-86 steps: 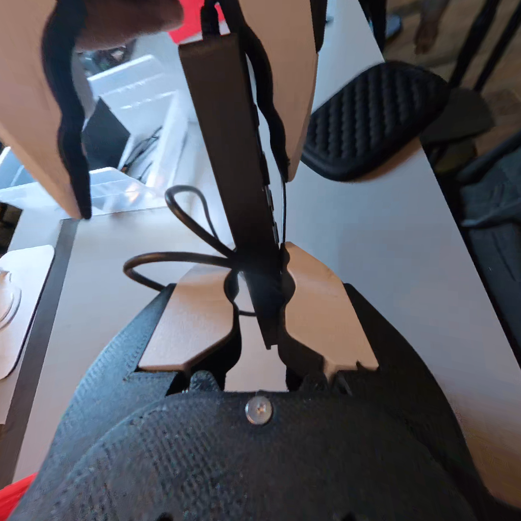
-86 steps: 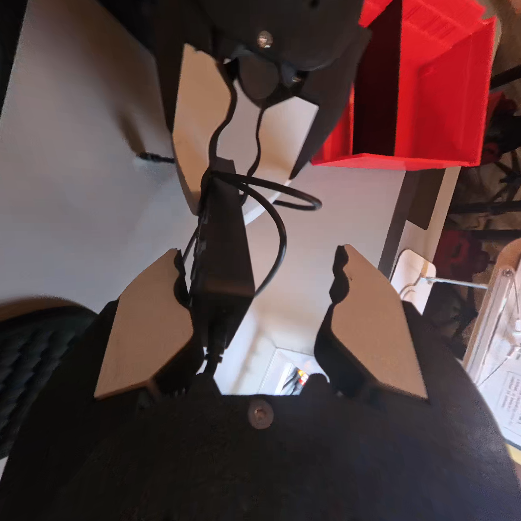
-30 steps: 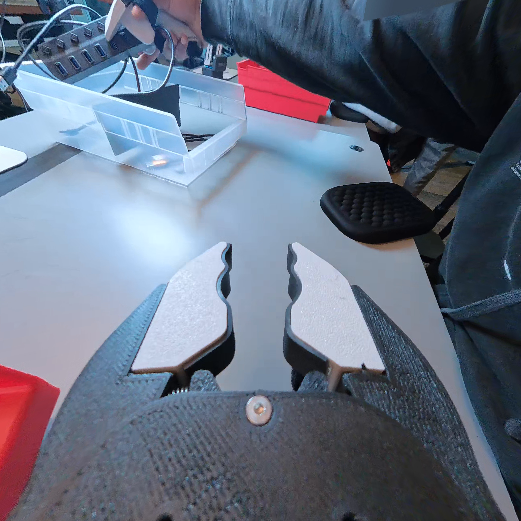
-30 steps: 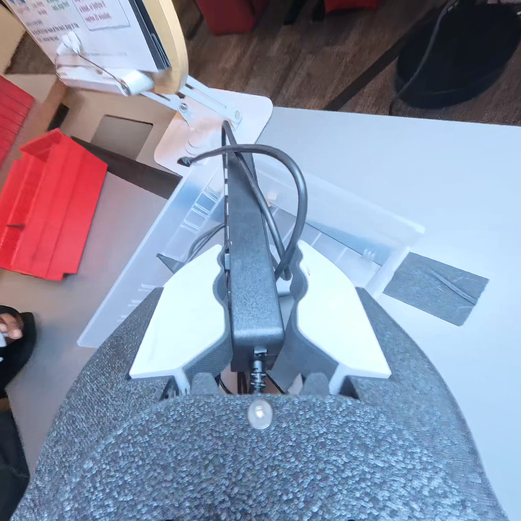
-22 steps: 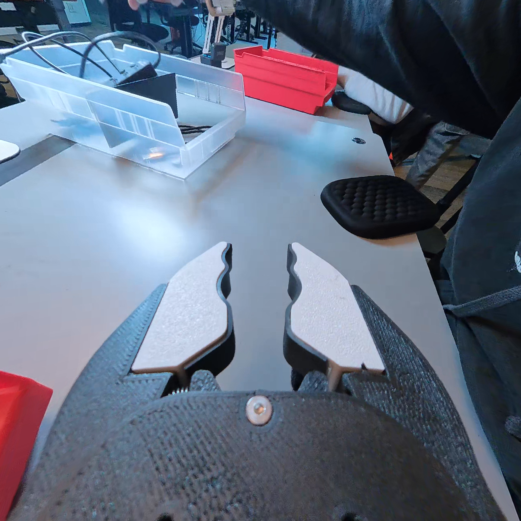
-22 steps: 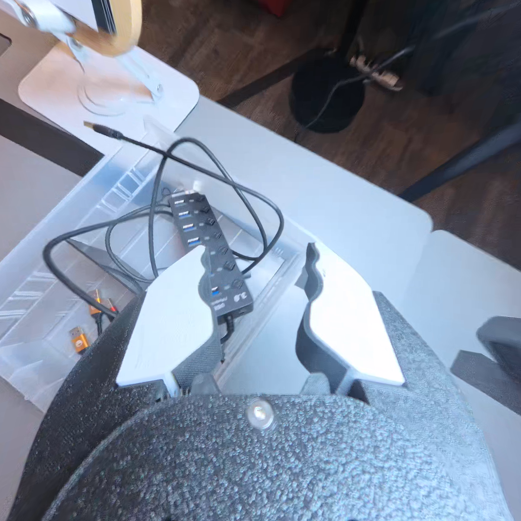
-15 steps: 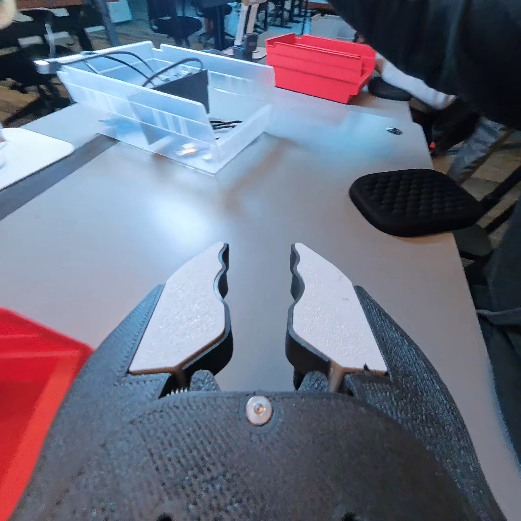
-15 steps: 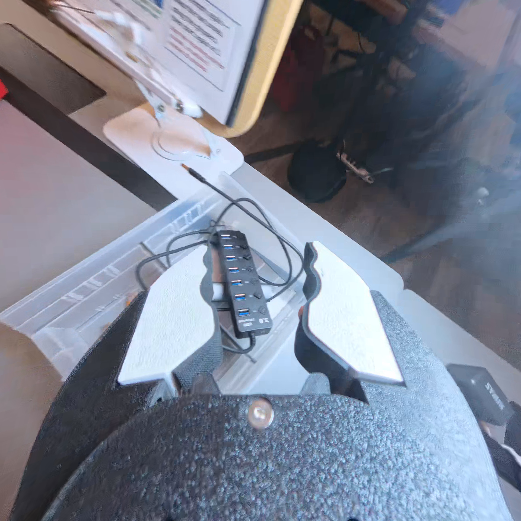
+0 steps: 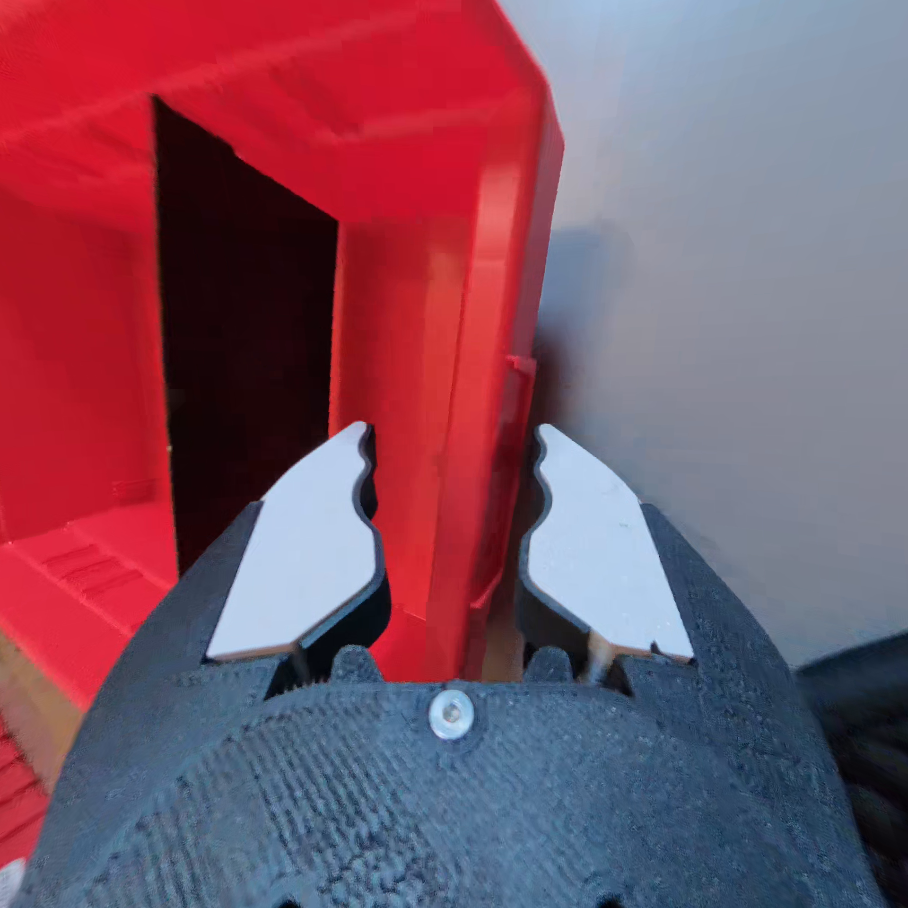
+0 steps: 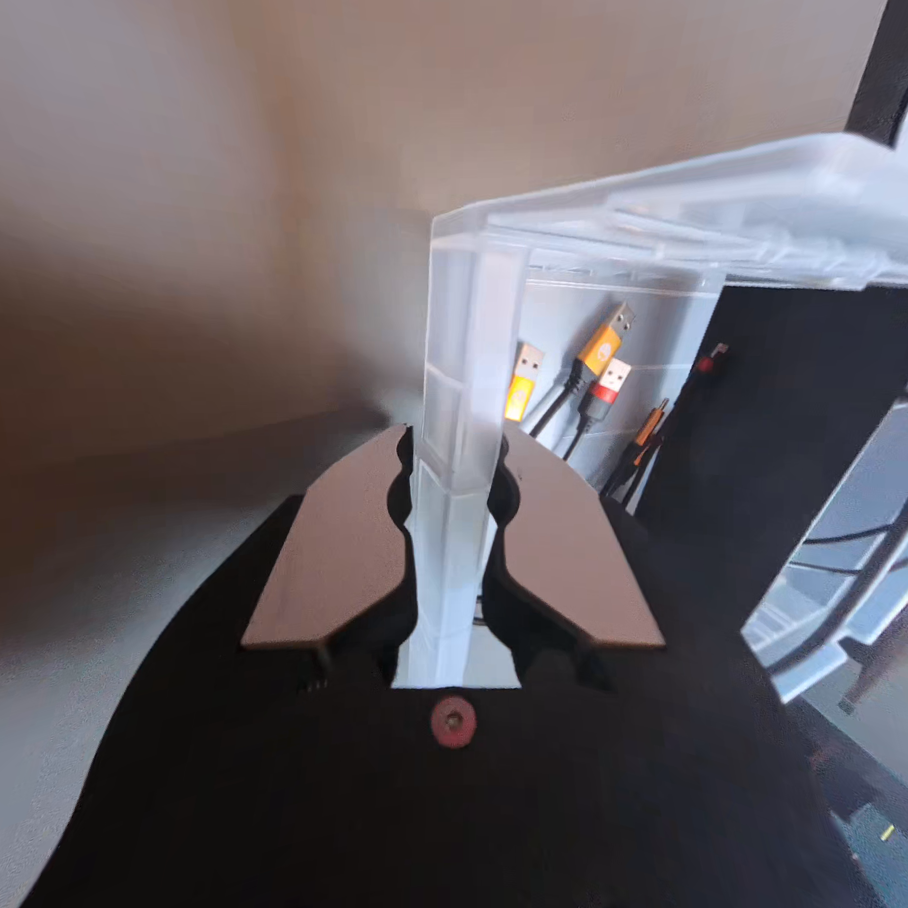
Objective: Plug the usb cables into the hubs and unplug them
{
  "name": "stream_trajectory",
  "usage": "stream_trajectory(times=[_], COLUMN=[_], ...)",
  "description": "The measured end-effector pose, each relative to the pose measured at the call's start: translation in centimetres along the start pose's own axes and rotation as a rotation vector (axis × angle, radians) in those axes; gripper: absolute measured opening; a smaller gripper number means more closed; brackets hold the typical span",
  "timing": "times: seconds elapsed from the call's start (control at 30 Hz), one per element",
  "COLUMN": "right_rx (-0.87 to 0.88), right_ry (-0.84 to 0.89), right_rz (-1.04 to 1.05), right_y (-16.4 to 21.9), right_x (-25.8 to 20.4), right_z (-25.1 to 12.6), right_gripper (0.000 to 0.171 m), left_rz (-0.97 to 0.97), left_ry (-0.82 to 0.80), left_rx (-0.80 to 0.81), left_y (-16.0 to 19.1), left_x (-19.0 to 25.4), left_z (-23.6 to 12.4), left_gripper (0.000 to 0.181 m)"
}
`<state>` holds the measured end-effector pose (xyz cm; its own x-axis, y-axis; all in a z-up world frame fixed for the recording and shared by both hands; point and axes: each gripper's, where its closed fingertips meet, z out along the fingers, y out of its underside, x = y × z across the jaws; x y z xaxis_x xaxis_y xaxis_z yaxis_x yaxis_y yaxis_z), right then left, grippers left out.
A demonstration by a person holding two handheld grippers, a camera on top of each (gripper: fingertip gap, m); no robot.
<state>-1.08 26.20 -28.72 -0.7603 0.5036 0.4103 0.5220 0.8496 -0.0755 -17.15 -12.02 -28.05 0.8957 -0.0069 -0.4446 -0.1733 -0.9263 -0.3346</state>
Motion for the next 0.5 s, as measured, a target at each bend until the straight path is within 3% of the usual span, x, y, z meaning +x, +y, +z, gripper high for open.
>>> stream_trajectory(times=[0.03, 0.07, 0.1, 0.2, 0.4, 0.5], right_rx=[0.039, 0.080, 0.105, 0.142, 0.293, 0.507], right_ry=[-0.005, -0.016, -0.028, -0.013, 0.011, -0.144], right_rz=[-0.008, -0.020, -0.033, -0.093, -0.179, -0.066], right_y=[-1.5, -3.1, -4.4, -7.5, -12.3, -14.2], right_x=[-1.1, -2.4, -4.0, -8.7, -18.2, -22.4], right_z=[-0.4, -0.8, -1.4, -3.3, -8.4, -13.7], right_gripper=[0.029, 0.029, 0.029, 0.030, 0.032, 0.056], left_rz=[0.050, 0.084, 0.119, 0.195, 0.363, 0.488], left_ry=[-0.004, -0.003, -0.029, -0.094, -0.027, -0.051], left_rx=[-0.034, 0.018, 0.031, 0.013, 0.124, 0.183], left_y=[0.4, -0.6, -1.1, -2.7, -9.4, -12.4], left_x=[0.0, 0.2, 0.0, -0.5, 2.4, 3.2], left_z=[0.7, 0.9, 1.2, 1.8, 2.9, 2.8], left_gripper=[0.053, 0.036, 0.031, 0.030, 0.030, 0.032])
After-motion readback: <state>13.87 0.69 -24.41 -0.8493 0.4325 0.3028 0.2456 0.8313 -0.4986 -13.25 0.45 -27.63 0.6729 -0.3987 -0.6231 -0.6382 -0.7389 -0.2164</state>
